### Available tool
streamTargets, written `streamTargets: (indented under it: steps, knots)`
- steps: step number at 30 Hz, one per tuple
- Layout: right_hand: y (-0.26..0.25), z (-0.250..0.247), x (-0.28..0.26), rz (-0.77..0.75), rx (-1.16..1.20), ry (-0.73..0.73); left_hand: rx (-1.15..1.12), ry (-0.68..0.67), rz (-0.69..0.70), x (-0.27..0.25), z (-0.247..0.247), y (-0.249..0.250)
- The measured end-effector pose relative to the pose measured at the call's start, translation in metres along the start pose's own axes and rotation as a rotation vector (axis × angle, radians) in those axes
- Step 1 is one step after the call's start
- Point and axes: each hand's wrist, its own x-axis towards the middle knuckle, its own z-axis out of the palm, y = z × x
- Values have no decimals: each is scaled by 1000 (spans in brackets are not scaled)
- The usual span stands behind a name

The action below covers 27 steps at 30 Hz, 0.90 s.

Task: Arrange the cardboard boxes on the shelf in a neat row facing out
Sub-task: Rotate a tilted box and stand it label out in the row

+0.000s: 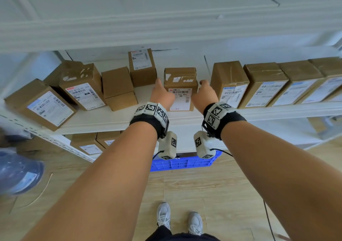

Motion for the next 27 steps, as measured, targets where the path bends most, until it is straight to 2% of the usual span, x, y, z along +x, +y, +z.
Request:
streamTargets:
  steps: [3,6,9,13,16,27]
  knots:
    - [-2,-18,-1,-82,-10,85,-88,26,107,-2,-6,14]
    - [2,-37,2,-176,-60,172,-115,27,110,-2,-2,24]
    - [13,-58,6,-207,-120,224,-36,76,93,1,10,25]
    - [34,-77,17,-148,-247,195,18,71,72,-1,26,28]
    - [47,-82,22,-175,-320,132,22,56,74,-4,37,35]
    - [55,-92,20,-211,-342,135,31,38,118,-14,73,53]
